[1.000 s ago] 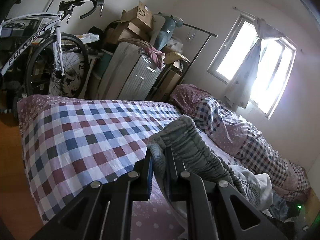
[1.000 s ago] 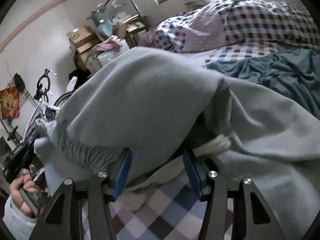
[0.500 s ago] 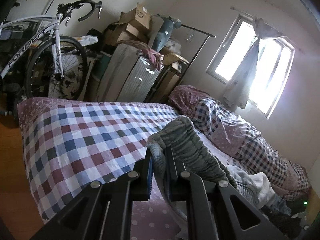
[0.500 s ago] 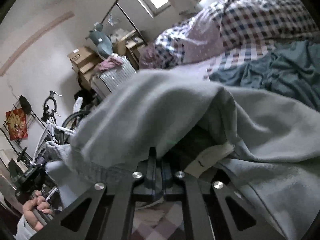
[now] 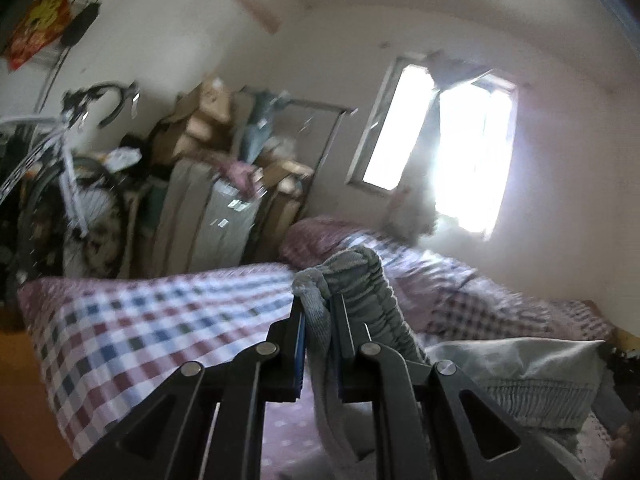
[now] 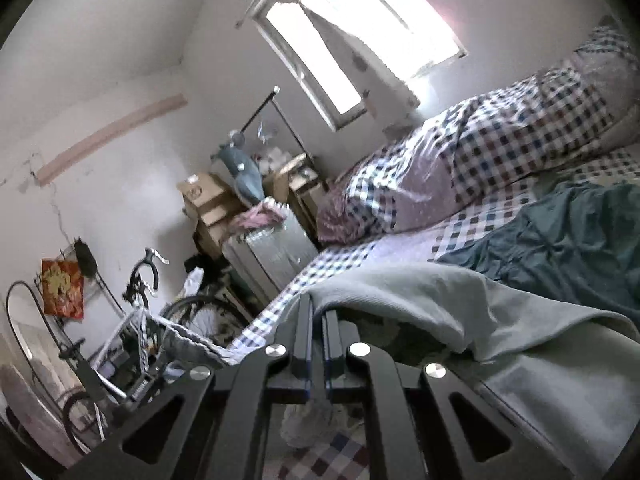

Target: Fold clothes

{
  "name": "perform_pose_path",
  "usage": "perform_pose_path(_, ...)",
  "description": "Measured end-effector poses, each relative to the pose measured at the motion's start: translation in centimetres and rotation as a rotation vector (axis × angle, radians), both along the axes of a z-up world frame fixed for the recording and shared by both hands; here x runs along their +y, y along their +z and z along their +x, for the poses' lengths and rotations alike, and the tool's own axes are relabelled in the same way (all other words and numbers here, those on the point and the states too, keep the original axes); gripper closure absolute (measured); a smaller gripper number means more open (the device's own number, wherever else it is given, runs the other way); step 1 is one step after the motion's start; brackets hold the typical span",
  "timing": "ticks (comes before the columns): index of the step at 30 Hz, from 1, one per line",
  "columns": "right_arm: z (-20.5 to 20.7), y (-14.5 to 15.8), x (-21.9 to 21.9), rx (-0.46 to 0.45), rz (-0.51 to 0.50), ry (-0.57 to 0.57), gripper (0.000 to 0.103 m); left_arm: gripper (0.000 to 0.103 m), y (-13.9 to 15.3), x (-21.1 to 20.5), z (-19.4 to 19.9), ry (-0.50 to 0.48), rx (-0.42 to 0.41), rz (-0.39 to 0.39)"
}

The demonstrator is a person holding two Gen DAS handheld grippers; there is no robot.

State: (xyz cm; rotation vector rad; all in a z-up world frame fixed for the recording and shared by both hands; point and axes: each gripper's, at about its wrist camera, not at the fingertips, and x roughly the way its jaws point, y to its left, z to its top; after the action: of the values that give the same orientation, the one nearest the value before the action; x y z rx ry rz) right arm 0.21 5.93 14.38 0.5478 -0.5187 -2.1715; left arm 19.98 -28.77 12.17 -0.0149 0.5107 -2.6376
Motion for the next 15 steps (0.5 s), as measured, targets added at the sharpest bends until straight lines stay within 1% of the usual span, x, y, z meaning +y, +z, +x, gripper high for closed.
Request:
perform_pose_path(2, 1.8, 1.1, 2.2, 0.011, -0.031, -0.033, 0.101, 0.093, 1.5, 2.1, 0.8, -0.034, 0.058, -0.062)
perform_pose_path(5, 5.0, 2.7, 6.8, 0.042, -0.075, -0.103, 0.101, 0.093, 3.8, 5.0, 2.1, -0.085, 0.153, -0.119)
perform_pose_path(8, 8.2, 4.3, 11.3, 0.073, -0.116, -0.171, 0.101, 0.093, 5.7, 7.1, 3.6, -0.122, 0.238, -0.150)
perform_pose_path(10, 10.4, 5.4, 13.6, 0.105, -0.121, -0.197, 0.101, 0.093, 6.9, 7.9, 4.7, -0.140, 0.296, -0.138)
perform_pose_path(11, 11.6, 6.0, 14.6, 0.122, -0.121, -0.206, 0.101, 0.093, 7.3, 8.0, 4.9, -0.148, 0.311, -0.127)
perform_pose_path(13, 13.8, 7.3, 16.3, 0.157, -0.130, -0.217, 0.101, 0.093, 7.8, 8.2, 4.5, -0.174, 0.300, -0.104)
perform_pose_path(14, 14.8, 7.9, 17.0, 0.177, -0.132, -0.225, 0.101, 0.093, 7.9, 8.2, 3.9, -0.180, 0.280, -0.098)
perform_pose_path(15, 15.6, 8.5, 17.4, 0.190, -0.132, -0.229, 0.101, 0.093, 7.4, 8.2, 2.7, -0.183, 0.234, -0.085)
